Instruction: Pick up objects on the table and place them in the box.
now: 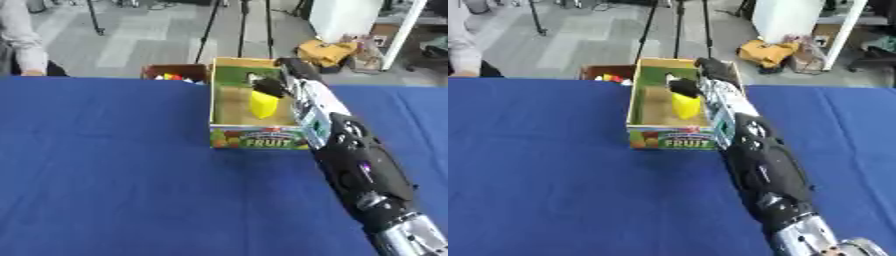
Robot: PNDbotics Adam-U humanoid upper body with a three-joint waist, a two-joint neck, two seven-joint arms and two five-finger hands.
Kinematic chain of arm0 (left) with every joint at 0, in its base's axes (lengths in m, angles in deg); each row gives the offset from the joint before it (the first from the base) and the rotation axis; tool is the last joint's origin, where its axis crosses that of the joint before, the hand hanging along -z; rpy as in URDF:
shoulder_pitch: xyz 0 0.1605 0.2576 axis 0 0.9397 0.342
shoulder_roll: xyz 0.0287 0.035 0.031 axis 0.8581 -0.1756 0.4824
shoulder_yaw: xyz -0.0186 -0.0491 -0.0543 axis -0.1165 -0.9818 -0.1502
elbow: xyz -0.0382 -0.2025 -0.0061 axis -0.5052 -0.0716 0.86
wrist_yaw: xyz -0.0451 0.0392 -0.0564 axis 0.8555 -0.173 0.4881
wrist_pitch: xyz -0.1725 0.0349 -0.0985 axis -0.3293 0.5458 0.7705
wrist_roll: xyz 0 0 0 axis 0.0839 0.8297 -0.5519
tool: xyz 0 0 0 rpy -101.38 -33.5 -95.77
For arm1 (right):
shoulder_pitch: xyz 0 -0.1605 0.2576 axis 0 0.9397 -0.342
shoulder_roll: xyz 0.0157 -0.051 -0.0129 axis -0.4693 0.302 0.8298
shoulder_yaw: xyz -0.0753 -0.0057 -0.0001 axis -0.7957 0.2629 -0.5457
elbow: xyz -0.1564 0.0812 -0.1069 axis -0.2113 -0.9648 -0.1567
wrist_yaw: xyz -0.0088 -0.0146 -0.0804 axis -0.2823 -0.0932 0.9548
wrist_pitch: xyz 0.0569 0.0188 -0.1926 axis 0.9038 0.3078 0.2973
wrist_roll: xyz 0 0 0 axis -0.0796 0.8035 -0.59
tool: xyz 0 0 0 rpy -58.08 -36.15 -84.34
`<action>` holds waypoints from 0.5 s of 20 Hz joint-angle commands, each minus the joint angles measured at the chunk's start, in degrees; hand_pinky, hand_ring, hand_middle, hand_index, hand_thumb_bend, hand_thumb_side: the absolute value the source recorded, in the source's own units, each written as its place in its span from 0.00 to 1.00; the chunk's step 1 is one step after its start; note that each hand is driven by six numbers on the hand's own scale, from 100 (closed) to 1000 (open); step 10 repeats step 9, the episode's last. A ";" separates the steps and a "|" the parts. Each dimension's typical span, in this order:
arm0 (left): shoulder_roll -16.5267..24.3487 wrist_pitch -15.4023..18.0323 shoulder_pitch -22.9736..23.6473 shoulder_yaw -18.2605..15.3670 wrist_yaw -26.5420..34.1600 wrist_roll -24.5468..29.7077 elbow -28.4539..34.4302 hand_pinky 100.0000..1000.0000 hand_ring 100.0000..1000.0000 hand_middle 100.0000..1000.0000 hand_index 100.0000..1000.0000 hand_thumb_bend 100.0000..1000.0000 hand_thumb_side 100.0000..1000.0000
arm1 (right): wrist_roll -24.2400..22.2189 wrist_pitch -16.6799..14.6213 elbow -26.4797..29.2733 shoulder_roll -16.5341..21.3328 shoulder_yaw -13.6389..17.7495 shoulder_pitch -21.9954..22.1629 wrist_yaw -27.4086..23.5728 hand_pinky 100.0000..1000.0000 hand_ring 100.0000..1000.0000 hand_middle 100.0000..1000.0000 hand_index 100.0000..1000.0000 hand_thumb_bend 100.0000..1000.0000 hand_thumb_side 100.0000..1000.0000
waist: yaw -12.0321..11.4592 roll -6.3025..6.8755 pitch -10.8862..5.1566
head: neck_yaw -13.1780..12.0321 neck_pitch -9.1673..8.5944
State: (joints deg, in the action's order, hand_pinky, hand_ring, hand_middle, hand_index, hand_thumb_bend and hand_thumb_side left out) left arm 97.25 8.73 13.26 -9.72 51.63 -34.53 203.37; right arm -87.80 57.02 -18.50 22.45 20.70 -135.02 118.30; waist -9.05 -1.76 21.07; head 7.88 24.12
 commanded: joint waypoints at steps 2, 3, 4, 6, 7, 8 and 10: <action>0.92 0.04 -0.02 -0.38 0.38 -0.65 1.05 0.52 0.79 0.90 0.95 0.00 1.00 | 2.81 -1.57 12.27 4.21 -2.66 0.21 -6.04 0.97 0.97 0.67 0.92 0.28 0.80 | 0.49 0.52 -2.33 | -0.60 0.51; 1.02 0.07 0.04 -0.41 0.46 -0.77 1.05 0.52 0.79 0.90 0.95 0.00 1.00 | 3.42 -1.85 15.28 4.88 -3.36 0.80 -7.58 0.97 0.97 0.67 0.91 0.27 0.79 | 0.70 0.61 -2.59 | -0.72 0.66; 1.12 0.11 0.09 -0.44 0.55 -0.89 1.05 0.52 0.79 0.90 0.95 0.00 1.00 | 4.04 -2.09 18.42 5.50 -3.99 1.48 -9.21 0.97 0.97 0.67 0.91 0.27 0.79 | 0.91 0.71 -2.84 | -0.86 0.77; 1.28 0.21 0.20 -0.50 0.73 -1.10 1.05 0.52 0.79 0.90 0.95 0.00 1.00 | 5.31 -2.23 24.39 6.54 -4.93 2.95 -12.23 0.96 0.96 0.66 0.91 0.21 0.78 | 1.21 0.90 -3.34 | -1.10 0.98; 1.37 0.27 0.27 -0.55 0.82 -1.23 1.05 0.52 0.79 0.89 0.95 0.00 1.00 | 6.11 -2.24 27.59 7.02 -5.34 3.83 -13.79 0.96 0.96 0.66 0.90 0.17 0.77 | 1.37 1.02 -3.60 | -1.29 1.09; 1.47 0.34 0.33 -0.60 0.92 -1.37 1.05 0.52 0.79 0.89 0.95 0.00 1.00 | 7.00 -2.19 30.89 7.47 -5.72 4.79 -15.40 0.95 0.95 0.65 0.90 0.11 0.76 | 1.53 1.13 -3.86 | -1.51 1.22; 1.57 0.40 0.36 -0.63 1.02 -1.48 1.05 0.52 0.79 0.89 0.95 0.00 1.00 | 7.85 -1.98 33.94 7.88 -6.03 5.72 -16.92 0.94 0.94 0.64 0.90 0.03 0.74 | 1.67 1.21 -4.10 | -1.71 1.35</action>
